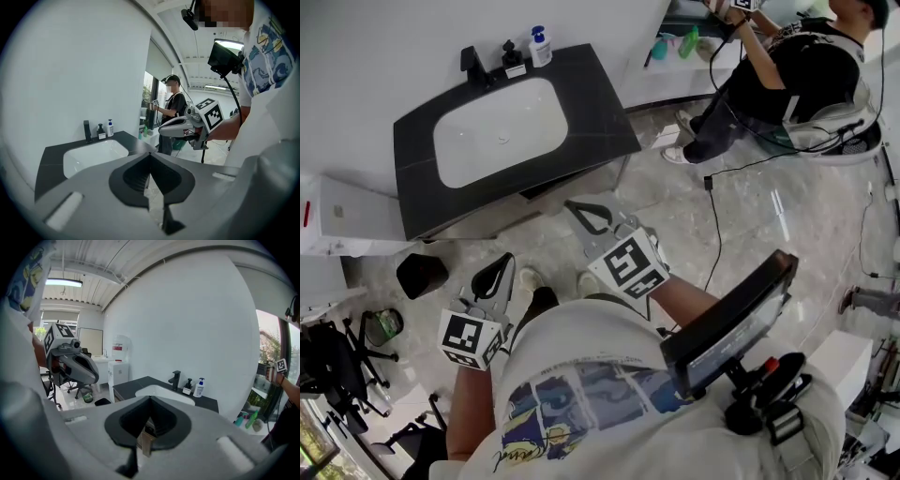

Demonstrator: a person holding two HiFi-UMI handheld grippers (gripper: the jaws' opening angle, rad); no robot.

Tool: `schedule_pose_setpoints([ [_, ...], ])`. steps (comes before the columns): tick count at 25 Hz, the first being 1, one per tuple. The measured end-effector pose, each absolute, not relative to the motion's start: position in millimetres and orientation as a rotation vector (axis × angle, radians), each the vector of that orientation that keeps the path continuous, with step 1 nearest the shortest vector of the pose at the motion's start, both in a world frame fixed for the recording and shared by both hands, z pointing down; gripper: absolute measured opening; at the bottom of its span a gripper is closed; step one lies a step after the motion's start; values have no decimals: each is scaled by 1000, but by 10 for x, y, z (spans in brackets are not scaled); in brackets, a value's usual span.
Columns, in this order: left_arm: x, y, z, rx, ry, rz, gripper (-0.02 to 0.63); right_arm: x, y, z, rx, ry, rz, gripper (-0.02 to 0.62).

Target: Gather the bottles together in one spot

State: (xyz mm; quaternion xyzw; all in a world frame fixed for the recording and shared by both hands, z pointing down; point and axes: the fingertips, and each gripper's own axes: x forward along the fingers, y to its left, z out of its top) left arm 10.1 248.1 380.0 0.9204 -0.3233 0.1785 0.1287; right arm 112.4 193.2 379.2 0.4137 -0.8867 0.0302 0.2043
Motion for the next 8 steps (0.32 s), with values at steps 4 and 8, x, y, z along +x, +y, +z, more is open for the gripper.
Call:
schedule_pose_setpoints([
  [4,190,2520,3796,2678,-942,519,3,1190,1980,3782,1143,-2479,84,0],
  [8,276,2581,3800,2679,-939,522,3,1270,2044,3780,1136,-2476,80,0],
])
